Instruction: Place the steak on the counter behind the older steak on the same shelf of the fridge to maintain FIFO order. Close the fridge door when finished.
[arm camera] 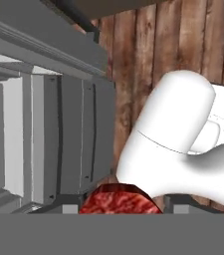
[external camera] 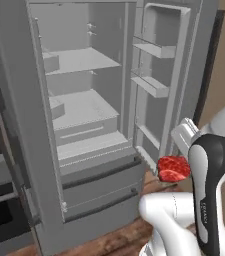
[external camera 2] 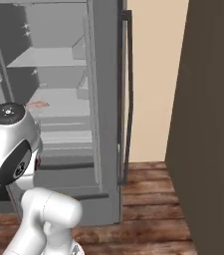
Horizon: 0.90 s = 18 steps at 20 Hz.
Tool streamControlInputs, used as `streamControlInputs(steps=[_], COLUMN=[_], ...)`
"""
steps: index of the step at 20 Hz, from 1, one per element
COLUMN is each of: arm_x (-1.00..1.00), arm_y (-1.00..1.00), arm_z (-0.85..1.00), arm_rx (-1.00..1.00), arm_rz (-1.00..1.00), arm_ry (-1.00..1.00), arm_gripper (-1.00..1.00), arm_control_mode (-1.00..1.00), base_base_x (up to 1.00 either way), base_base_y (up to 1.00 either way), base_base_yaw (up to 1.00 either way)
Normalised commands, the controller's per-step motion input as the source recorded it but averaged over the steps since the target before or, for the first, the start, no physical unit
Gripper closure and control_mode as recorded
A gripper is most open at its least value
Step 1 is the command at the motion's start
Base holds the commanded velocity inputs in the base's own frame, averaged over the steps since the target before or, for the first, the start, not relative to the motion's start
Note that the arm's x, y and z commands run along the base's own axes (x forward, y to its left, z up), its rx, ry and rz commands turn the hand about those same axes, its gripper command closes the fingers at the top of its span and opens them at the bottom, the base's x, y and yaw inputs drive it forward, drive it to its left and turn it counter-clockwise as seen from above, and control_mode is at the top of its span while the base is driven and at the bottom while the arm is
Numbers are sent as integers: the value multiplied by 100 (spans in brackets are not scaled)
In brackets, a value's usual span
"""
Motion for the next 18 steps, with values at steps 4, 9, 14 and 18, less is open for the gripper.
streamControlInputs(steps=[4,9,14,18], arm_x=[0,0,0,0], arm_y=[0,0,0,0], arm_z=[0,0,0,0], arm_rx=[0,0,0,0], arm_rz=[0,0,0,0], arm_ry=[0,0,0,0], arm_gripper=[100,100,100,100], arm_control_mode=[100,100,100,100], base_base_x=[62,27,34,64], base_base_y=[-19,11,8,17], base_base_yaw=[29,15,7,2])
